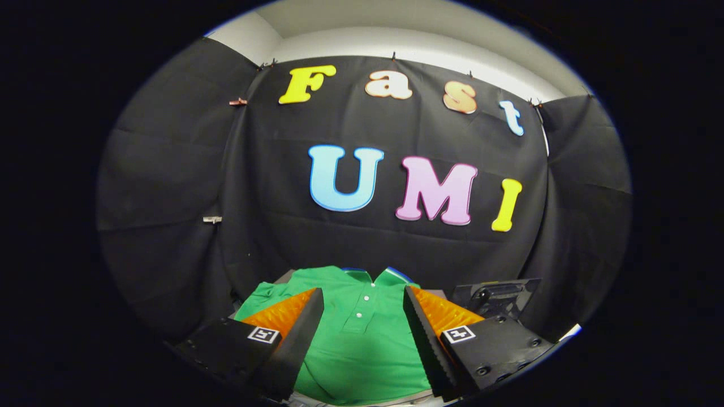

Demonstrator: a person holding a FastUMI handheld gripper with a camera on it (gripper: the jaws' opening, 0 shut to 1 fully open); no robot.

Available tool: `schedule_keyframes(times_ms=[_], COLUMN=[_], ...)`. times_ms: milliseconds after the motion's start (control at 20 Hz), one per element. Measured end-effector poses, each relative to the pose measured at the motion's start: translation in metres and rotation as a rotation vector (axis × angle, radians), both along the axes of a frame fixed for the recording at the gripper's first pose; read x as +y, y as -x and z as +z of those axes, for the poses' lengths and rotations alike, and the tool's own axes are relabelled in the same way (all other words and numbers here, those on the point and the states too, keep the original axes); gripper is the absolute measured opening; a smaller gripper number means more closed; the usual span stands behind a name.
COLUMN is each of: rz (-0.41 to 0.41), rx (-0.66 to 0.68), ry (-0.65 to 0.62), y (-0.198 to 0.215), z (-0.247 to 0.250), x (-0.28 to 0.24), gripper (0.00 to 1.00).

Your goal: Put the clothes into the washing machine and then close the washing machine lid.

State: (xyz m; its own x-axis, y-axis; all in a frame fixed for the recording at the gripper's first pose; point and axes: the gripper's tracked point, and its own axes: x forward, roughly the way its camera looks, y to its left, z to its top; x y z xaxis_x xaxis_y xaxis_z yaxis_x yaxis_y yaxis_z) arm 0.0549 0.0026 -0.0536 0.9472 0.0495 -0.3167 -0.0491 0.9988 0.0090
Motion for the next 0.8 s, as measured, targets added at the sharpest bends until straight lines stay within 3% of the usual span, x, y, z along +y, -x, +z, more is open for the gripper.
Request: schedule_keyframes(times_ms=[300, 400, 600, 800], rz=[-0.006, 0.017, -0.046, -0.017], rx=[0.144, 0.252, 0.459, 0.589], ry=[-0.031, -0.037, -0.115, -0.126], y=[-0.034, -0.039, -0.032, -0.045], z=[-0.029, -0.057, -0.109, -0.142], x=[-0.004, 0.004, -0.003, 0.003], gripper=[0.86, 0.86, 0.86, 0.86])
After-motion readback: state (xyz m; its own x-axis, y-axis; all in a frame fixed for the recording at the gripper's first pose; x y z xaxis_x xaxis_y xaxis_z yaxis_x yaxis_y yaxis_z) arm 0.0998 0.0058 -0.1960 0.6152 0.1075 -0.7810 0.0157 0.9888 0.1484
